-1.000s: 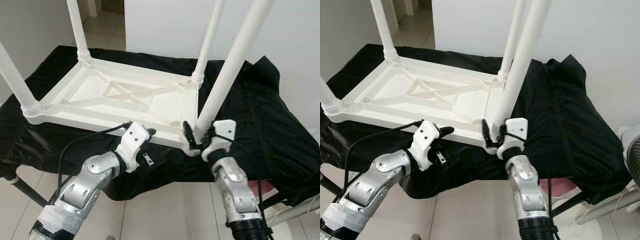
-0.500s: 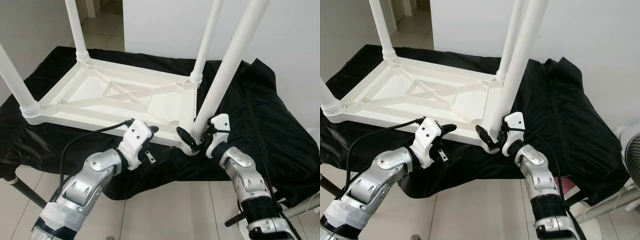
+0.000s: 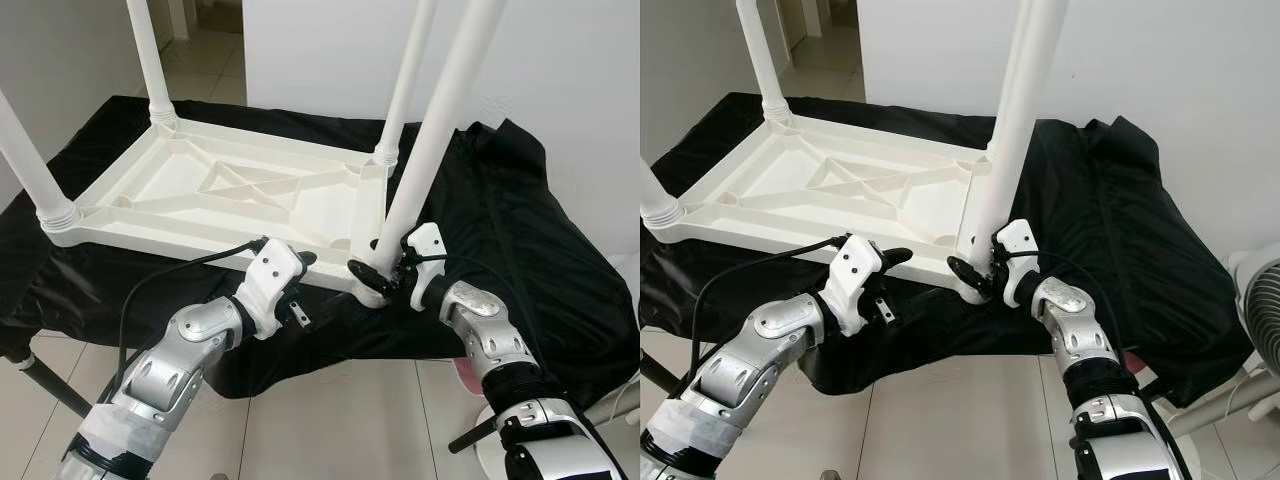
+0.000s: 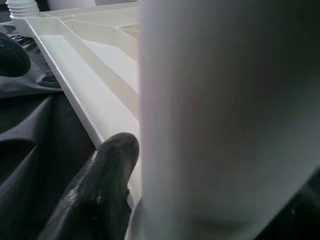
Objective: Building children table
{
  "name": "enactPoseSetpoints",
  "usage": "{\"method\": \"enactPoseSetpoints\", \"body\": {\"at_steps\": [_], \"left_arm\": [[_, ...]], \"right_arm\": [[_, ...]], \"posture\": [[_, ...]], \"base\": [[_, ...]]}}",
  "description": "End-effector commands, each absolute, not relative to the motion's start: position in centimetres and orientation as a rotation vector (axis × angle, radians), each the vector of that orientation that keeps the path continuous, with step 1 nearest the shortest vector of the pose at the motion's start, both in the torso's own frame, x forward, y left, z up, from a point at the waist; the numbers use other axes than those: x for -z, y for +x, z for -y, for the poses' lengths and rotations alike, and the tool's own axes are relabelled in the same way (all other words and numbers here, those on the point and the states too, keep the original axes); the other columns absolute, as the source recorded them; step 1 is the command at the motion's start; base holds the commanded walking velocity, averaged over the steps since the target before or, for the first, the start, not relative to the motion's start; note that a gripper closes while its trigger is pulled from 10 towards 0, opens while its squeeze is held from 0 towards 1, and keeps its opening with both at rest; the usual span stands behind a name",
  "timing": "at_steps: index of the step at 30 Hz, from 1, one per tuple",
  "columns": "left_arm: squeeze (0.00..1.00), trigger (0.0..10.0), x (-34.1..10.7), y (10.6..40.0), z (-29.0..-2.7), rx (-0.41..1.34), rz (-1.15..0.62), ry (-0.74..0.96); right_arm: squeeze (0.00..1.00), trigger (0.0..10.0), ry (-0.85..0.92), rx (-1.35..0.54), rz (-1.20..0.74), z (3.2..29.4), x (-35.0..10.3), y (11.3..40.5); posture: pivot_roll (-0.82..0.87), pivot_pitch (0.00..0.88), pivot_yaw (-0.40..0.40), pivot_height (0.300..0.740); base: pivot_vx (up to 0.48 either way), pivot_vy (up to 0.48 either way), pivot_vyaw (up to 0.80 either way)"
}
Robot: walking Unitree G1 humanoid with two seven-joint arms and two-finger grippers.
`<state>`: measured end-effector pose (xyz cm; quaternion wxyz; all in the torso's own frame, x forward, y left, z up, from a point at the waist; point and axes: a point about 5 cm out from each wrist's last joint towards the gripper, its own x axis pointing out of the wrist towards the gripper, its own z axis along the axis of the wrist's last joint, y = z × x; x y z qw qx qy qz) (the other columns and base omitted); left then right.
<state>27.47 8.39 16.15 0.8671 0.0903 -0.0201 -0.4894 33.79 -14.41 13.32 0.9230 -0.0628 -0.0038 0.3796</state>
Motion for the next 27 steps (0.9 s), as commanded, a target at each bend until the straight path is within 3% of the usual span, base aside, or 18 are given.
{"method": "enactPoseSetpoints", "body": {"at_steps": [1, 2, 7, 21, 27], "left_arm": [[0.0, 10.0, -16.3, 27.2, -8.2, 1.093, 0.046, 0.204], [0.0, 10.0, -16.2, 27.2, -8.2, 1.095, 0.044, 0.204], [0.0, 10.0, -16.3, 27.4, -8.0, 1.094, 0.047, 0.205], [0.0, 10.0, -16.1, 27.2, -7.9, 1.096, 0.043, 0.198], [0.0, 10.0, -16.0, 27.2, -8.1, 1.092, 0.041, 0.193]], "right_arm": [[0.0, 0.0, -0.127, -0.802, -0.01, 14.2, -13.0, 33.8], [0.0, 10.0, -0.111, -0.792, -0.009, 14.3, -13.0, 33.8], [0.0, 10.0, -0.019, -0.77, 0.005, 14.4, -13.0, 33.7], [0.0, 10.0, 0.023, -0.576, 0.087, 13.0, -13.5, 32.7], [0.0, 10.0, 0.205, -0.31, 0.066, 11.9, -12.8, 31.4]], "posture": [[0.02, 0.004, -0.062, 0.74], [0.02, 0.005, -0.062, 0.74], [0.01, 0.008, -0.063, 0.74], [0.0, 0.025, -0.073, 0.74], [0.0, 0.029, -0.072, 0.74]], "base": [[0.0, 0.0, 0.0], [0.0, 0.0, 0.0], [0.0, 0.0, 0.0], [0.0, 0.0, 0.0], [0.0, 0.0, 0.0]]}}
